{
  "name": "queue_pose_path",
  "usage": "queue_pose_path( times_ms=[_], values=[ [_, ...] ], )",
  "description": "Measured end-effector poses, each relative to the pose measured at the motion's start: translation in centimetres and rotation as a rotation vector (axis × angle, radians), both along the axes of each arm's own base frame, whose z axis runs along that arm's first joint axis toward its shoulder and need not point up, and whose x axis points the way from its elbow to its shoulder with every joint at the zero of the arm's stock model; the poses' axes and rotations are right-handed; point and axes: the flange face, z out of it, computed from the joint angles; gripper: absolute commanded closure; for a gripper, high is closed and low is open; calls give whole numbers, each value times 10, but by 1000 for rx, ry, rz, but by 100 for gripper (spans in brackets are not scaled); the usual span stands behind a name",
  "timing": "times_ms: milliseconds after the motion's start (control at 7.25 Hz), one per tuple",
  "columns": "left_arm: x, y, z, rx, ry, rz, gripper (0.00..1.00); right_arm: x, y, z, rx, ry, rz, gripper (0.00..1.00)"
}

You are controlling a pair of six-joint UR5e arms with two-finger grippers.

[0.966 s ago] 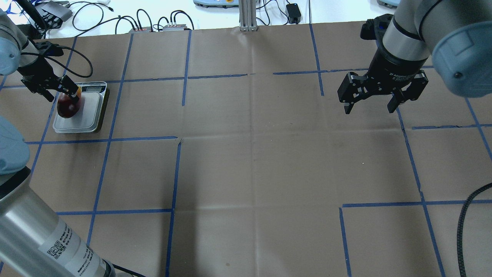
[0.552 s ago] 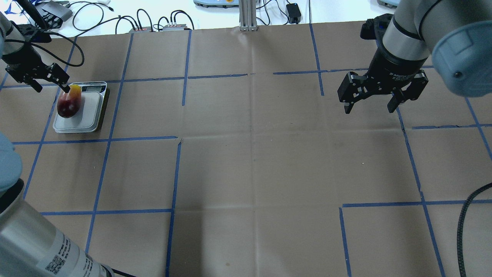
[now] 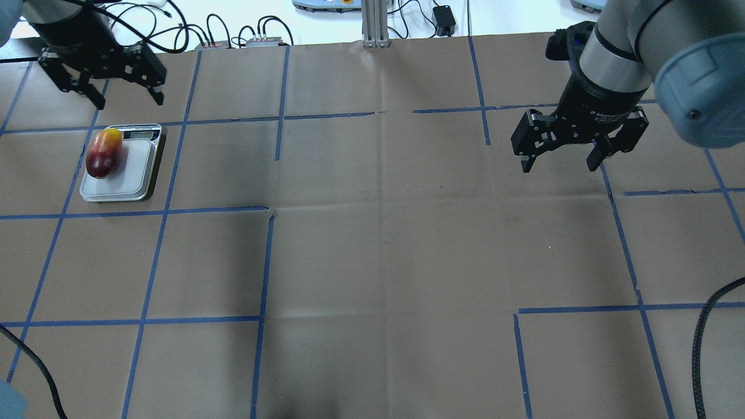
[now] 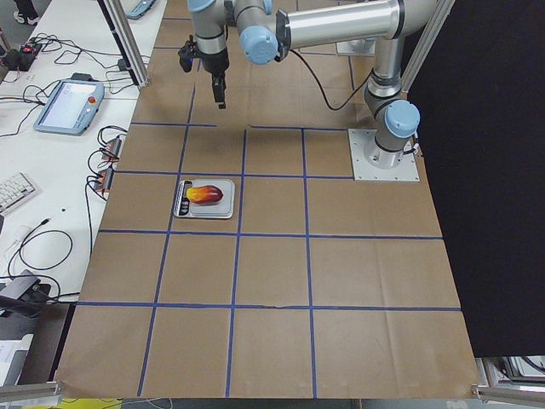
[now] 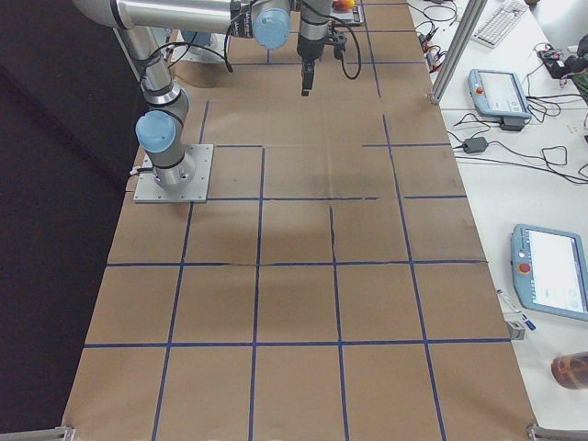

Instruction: Weigh mango

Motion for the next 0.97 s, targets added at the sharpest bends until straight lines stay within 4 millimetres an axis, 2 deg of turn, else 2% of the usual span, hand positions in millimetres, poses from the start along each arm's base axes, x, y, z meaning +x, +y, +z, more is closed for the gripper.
queue_pose_path(
  times_ms=[138,276,552,828,966],
  values=[
    [-50,23,6,-8,58,-25,0,0,0,0,0,0,0,0],
    [-76,42,5,-3,113,-28,0,0,0,0,0,0,0,0],
    [-88,69,8,-1,141,-28,0,0,0,0,0,0,0,0],
    [-89,88,16,-10,143,-29,0,0,0,0,0,0,0,0],
    [-88,96,13,-3,144,-29,0,0,0,0,0,0,0,0]
  ],
)
